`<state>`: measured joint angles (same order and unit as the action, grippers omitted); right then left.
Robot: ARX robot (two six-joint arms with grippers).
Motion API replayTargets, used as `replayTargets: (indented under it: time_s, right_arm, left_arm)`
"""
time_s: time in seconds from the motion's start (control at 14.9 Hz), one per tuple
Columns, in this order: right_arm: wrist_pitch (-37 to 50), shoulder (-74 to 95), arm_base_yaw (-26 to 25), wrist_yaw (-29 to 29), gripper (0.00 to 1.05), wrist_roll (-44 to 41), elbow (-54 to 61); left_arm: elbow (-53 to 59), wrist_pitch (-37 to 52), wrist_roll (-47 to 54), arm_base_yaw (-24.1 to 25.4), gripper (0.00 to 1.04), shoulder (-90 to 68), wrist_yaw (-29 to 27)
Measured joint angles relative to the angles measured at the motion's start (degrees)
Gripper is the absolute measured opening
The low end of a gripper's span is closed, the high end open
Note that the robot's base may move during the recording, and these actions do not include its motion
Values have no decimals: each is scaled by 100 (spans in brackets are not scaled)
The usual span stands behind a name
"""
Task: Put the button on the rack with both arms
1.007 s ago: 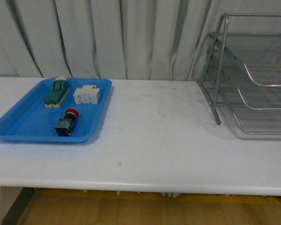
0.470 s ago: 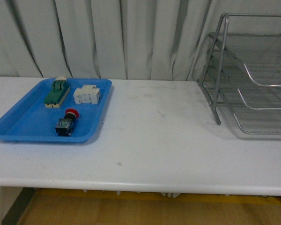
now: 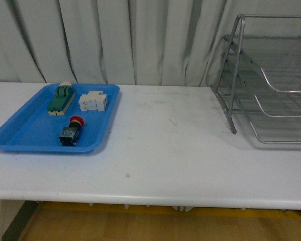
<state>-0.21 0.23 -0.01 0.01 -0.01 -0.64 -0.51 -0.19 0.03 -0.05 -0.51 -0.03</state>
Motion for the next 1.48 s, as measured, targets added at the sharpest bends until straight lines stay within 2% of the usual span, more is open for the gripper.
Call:
replayTargets:
  time_s: [0.2, 0.27, 0.34, 0.4, 0.47, 0.67, 0.87, 1.01, 1.21, 1.34, 1.48]
  right_arm:
    - [0, 0, 0, 0, 90, 0, 0]
    - [0, 0, 0, 0, 100, 2, 0]
    - [-778, 192, -98, -380, 97, 234, -227]
    - [-1357, 1051, -210, -841, 98, 673, -601]
    - [-992, 1635, -400, -1156, 98, 1023, -772]
    - [914, 3722, -1602, -1897, 98, 1263, -1681]
    - [2752, 6203, -2601, -2269, 98, 1812, -2813]
    - [3657, 7801, -3117, -2428, 98, 2610, -3823]
    - [4168, 9635, -3381, -2358, 98, 4015, -4520]
    - [4509, 10369, -3307, -2406, 98, 4852, -4555]
    - [5010, 11068, -3029, -2433, 98, 5716, -4618]
  left_arm:
    - [0, 0, 0, 0, 98, 0, 0]
    - [0, 2, -2, 0, 98, 0, 0]
    - [0, 0, 0, 0, 98, 0, -4]
    - [0, 2, 0, 0, 98, 0, 7]
    - [0, 2, 0, 0, 98, 0, 2]
    - [0, 2, 0, 0, 98, 0, 2]
    - [0, 2, 0, 0, 98, 0, 2]
    - [0, 2, 0, 0, 98, 0, 2]
    - [0, 2, 0, 0, 98, 0, 2]
    - [0, 2, 0, 0, 98, 0, 2]
    - [0, 2, 0, 0, 98, 0, 4]
